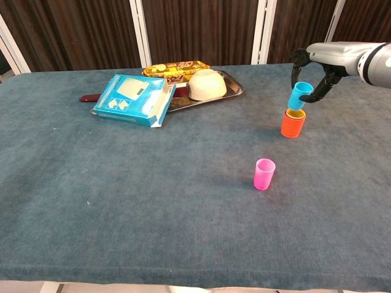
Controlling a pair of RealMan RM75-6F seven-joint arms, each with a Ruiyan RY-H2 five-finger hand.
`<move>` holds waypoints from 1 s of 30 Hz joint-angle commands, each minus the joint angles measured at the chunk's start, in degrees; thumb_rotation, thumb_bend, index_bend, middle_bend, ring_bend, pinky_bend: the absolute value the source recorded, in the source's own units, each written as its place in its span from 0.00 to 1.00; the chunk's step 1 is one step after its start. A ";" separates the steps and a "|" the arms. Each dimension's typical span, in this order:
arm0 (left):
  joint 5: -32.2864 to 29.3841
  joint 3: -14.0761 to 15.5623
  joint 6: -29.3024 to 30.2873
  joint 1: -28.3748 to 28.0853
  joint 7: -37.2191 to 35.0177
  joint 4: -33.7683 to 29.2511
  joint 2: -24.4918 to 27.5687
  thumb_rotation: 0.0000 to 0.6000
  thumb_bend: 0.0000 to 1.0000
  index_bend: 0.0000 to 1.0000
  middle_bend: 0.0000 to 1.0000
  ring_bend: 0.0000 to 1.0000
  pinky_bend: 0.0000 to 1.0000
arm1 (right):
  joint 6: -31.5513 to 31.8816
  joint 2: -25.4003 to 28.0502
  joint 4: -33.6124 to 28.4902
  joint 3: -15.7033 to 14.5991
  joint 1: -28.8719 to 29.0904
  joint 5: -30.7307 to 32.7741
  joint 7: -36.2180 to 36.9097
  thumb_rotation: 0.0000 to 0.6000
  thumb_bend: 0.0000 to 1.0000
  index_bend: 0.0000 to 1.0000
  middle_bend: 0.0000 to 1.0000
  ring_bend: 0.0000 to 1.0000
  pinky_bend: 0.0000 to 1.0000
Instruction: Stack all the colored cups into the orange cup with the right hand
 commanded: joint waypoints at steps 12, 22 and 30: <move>0.17 0.19 0.01 -0.02 0.41 -0.07 -0.13 1.00 0.47 0.00 0.04 0.05 0.12 | -0.86 -0.75 1.14 -2.37 0.26 0.48 0.14 1.00 0.46 0.34 0.01 0.00 0.00; 0.27 0.18 0.52 0.17 0.29 -0.11 -0.05 1.00 0.47 0.00 0.04 0.05 0.12 | 2.18 5.62 -13.07 -4.78 -4.46 -12.40 7.94 1.00 0.46 0.01 0.00 0.00 0.00; 1.05 0.58 0.54 0.09 0.72 -0.35 -0.30 1.00 0.47 0.00 0.04 0.05 0.12 | -0.72 4.63 -18.15 -10.41 -5.30 -22.32 8.79 1.00 0.46 0.08 0.00 0.00 0.00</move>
